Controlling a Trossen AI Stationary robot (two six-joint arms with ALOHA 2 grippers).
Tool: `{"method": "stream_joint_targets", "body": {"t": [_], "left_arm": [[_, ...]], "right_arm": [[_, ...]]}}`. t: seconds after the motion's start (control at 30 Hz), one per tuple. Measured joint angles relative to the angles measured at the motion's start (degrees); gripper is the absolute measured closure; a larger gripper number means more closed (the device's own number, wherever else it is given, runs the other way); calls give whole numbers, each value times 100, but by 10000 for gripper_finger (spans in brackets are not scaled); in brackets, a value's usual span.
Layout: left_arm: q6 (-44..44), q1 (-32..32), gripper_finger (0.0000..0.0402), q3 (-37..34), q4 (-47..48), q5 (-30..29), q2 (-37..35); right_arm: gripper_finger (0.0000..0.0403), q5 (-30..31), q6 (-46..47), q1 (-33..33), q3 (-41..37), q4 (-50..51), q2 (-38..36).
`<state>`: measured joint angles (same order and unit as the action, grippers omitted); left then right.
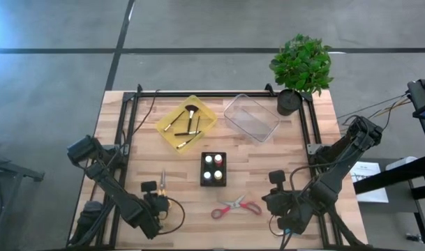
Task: Pick & Place Paint Supplies
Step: Put the yellow scissors into the transparent bin
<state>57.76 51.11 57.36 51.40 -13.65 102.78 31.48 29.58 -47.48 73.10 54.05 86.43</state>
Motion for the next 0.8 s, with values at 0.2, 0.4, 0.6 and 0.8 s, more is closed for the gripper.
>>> {"method": "stream_joint_targets", "body": {"t": [0.2, 0.4, 0.6, 0.8], "left_arm": [[-420, -98, 296, -43, -314, 185, -23], [-512, -212, 296, -231, -706, 531, -85], [-533, -219, 295, -252, -1020, 582, -183], [-531, -219, 295, -258, -1231, 679, -255]], "right_arm": [[394, 0, 0, -2, -2, -27, 0], [394, -12, 0, -2, -22, -40, 0], [394, -31, 0, -2, -49, -43, 0], [394, -42, 2, -2, -65, -63, 0]]}}
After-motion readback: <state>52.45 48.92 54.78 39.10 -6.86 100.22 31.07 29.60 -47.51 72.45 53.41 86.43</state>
